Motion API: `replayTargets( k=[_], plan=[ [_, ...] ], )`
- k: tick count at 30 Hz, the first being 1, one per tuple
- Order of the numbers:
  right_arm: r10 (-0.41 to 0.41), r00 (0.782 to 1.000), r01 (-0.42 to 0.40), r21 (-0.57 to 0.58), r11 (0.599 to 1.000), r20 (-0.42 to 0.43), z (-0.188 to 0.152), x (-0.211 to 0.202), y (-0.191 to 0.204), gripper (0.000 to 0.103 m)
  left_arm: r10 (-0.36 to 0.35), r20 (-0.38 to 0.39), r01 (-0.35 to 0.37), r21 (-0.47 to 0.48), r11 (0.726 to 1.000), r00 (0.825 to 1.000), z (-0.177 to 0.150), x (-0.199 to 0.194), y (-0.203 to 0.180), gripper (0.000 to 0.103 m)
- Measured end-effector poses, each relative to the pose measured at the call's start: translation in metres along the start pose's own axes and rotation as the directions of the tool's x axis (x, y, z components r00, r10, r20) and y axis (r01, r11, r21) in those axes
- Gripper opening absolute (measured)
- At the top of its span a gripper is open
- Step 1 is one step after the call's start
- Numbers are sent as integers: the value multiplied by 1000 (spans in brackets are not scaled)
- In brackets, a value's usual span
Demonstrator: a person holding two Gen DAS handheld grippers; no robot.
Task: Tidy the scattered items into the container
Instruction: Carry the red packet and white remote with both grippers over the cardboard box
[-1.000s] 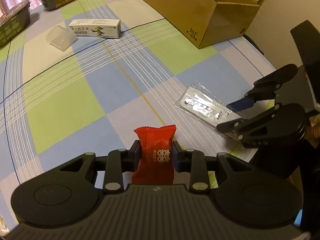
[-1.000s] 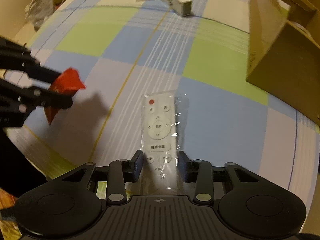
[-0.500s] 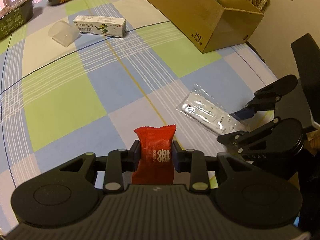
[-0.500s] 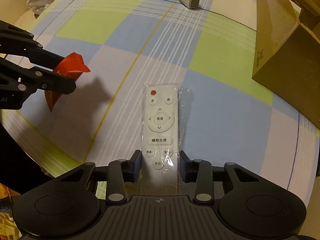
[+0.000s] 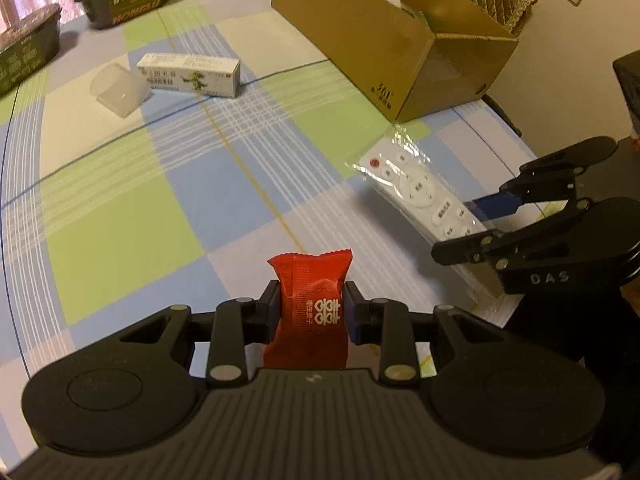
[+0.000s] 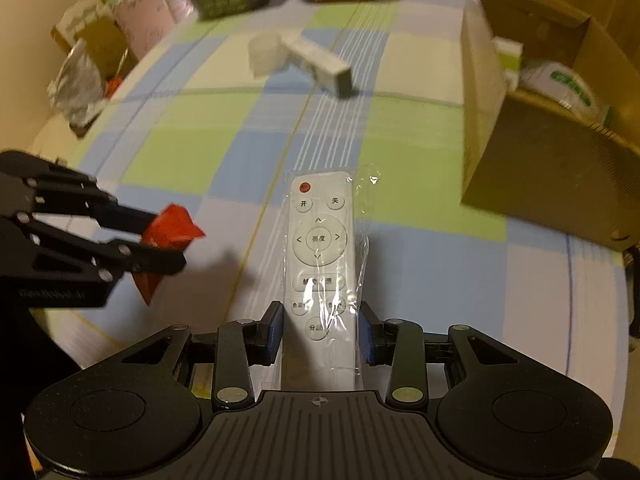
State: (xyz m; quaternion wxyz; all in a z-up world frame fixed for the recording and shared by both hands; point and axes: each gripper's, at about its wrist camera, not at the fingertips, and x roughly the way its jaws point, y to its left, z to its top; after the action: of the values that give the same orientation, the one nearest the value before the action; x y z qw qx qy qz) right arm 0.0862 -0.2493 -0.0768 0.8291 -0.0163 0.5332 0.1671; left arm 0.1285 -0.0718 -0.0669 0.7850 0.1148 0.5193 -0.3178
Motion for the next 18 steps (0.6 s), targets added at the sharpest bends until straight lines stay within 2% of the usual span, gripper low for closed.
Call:
replayTargets(
  k=[8,18],
  plan=[
    [-16,995,14,28,1000,94,22,-36,-14,40,13,45,-14,24,1000,999,33,-8,-13,27],
    [-57,987,48,63,997,153,34,-66,-42,40,6,94,-14,77,997,996,76,-17,-40,27]
  ],
)
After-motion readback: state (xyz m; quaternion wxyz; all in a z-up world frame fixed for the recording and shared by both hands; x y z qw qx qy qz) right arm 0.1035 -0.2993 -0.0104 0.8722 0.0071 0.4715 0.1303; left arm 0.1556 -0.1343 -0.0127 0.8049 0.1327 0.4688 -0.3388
